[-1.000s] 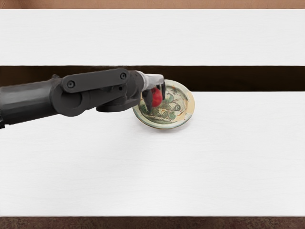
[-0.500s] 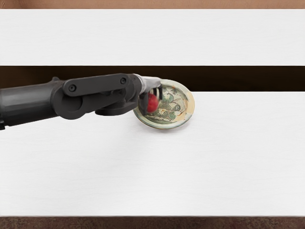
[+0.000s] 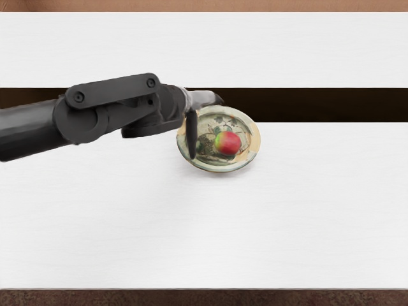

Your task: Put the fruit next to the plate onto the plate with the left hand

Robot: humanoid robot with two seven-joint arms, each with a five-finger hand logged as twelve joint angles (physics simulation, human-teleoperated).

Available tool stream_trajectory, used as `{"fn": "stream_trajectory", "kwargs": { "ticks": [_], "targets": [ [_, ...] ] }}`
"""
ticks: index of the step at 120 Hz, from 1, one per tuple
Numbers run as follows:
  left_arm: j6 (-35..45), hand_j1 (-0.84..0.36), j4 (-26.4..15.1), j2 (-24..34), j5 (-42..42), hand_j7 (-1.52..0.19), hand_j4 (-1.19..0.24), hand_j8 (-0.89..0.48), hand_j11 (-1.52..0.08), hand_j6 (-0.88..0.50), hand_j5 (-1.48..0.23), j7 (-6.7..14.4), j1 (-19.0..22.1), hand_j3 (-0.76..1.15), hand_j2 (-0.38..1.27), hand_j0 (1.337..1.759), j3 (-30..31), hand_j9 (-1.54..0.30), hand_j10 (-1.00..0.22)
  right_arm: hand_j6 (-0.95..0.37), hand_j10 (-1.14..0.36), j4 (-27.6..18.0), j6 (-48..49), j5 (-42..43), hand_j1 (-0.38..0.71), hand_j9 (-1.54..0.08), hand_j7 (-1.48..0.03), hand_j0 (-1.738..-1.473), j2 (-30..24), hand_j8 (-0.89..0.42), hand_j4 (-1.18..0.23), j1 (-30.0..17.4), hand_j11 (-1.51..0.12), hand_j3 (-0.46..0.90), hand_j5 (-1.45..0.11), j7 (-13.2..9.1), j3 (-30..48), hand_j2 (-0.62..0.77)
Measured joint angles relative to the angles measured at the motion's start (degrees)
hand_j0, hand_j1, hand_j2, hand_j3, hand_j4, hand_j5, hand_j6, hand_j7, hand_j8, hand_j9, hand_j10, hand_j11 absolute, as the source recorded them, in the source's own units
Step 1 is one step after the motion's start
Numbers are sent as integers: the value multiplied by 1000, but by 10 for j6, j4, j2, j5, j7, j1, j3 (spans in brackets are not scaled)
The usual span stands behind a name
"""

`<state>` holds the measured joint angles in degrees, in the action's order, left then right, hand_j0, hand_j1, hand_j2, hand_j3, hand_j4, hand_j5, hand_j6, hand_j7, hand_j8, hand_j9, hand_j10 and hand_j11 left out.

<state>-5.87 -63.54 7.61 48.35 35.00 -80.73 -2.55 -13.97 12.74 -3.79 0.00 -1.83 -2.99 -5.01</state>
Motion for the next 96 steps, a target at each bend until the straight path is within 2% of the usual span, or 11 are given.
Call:
{"fn": "stream_trajectory", "kwargs": {
  "ticks": [10, 26, 36, 48, 70, 83, 96],
  "targets": [
    [-24, 301, 0, 49, -80, -54, -39, -34, -55, -33, -56, 0, -1, 0, 16, 1658, -52, -55, -42, -12, -13, 0, 0, 0, -334, -17, -17, -1658, 0, -12, -13, 0, -17, 0, -17, 0, 0, -3],
    [-152, 322, -1, 145, -233, -31, -23, -21, -31, -20, -32, 0, 19, 0, 9, 1658, -147, -31, -25, -12, -12, 0, 0, 0, -334, -16, -16, -1658, 0, -12, -12, 0, -16, 0, -16, 0, 0, -3],
    [-229, 330, -1, 187, -307, -22, -17, -15, -22, -15, -23, 0, 77, 0, 6, 1658, -213, -22, -18, -12, -12, 0, 0, 0, -334, -16, -16, -1658, 0, -12, -12, 0, -16, 0, -16, 0, 0, -3],
    [-267, 337, -1, 250, -382, -14, -11, -10, -14, -10, -15, 0, 128, 0, 4, 1658, -275, -14, -12, -12, -12, 0, 0, 0, -334, -16, -16, -1658, 0, -12, -12, 0, -16, 0, -16, 0, 0, -3],
    [-287, 344, 0, 327, -514, -6, -5, -4, -6, -4, -6, 0, 192, 0, 2, 1658, -308, -6, -5, -12, -12, 0, 0, 0, -334, -16, -16, -1658, 0, -12, -12, 0, -16, 0, -16, 0, 0, -3],
    [-290, 346, 0, 360, -556, -3, -2, -2, -3, -2, -3, 0, 230, 0, 1, 1658, -312, -3, -2, -12, -12, 0, 0, 0, -334, -16, -16, -1658, 0, -12, -12, 0, -16, 0, -16, 0, 0, -3],
    [-291, 347, 0, 371, -576, -2, -1, 0, -2, 0, -2, 0, 238, 0, 1, 1658, -314, -2, -1, -12, -12, 0, 0, 0, -334, -16, -16, -1658, 0, -12, -12, 0, -16, 0, -16, 0, 0, -3]
  ]
}}
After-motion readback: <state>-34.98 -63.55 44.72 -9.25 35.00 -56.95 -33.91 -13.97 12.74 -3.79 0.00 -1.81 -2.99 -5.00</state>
